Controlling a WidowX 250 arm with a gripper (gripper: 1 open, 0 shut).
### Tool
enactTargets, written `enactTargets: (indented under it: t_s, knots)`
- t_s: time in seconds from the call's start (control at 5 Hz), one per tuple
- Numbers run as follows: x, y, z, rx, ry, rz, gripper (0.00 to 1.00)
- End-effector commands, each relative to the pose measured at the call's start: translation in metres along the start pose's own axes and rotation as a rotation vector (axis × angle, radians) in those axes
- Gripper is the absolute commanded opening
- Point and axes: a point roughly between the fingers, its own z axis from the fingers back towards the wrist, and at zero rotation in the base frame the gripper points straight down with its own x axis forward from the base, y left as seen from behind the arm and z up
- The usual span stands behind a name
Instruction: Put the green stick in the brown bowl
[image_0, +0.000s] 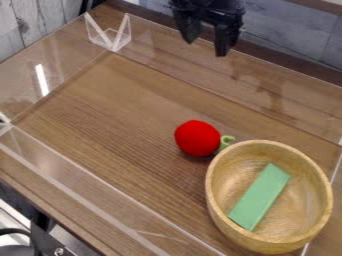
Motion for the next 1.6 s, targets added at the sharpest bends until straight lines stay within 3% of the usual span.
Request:
enactTargets:
  t_s: [0.0, 0.2, 0.4, 0.6, 0.8, 1.4]
  knots:
    - [-0.007, 0.01, 0.005, 0.017, -0.047, -0.006, 1.0]
    - [-0.02, 0.023, 0.002, 0.022, -0.055, 0.012, 1.0]
    - [-0.016, 0.029, -0.007, 0.048, -0.069, 0.067, 1.0]
    - [-0.024, 0.023, -0.018, 0.033, -0.03, 0.055, 1.0]
    - [-0.03, 0.0, -0.025, 0.014, 0.001, 0.024, 1.0]
    - [-0.04, -0.124, -0.035, -0.035, 0.071, -0.068, 1.0]
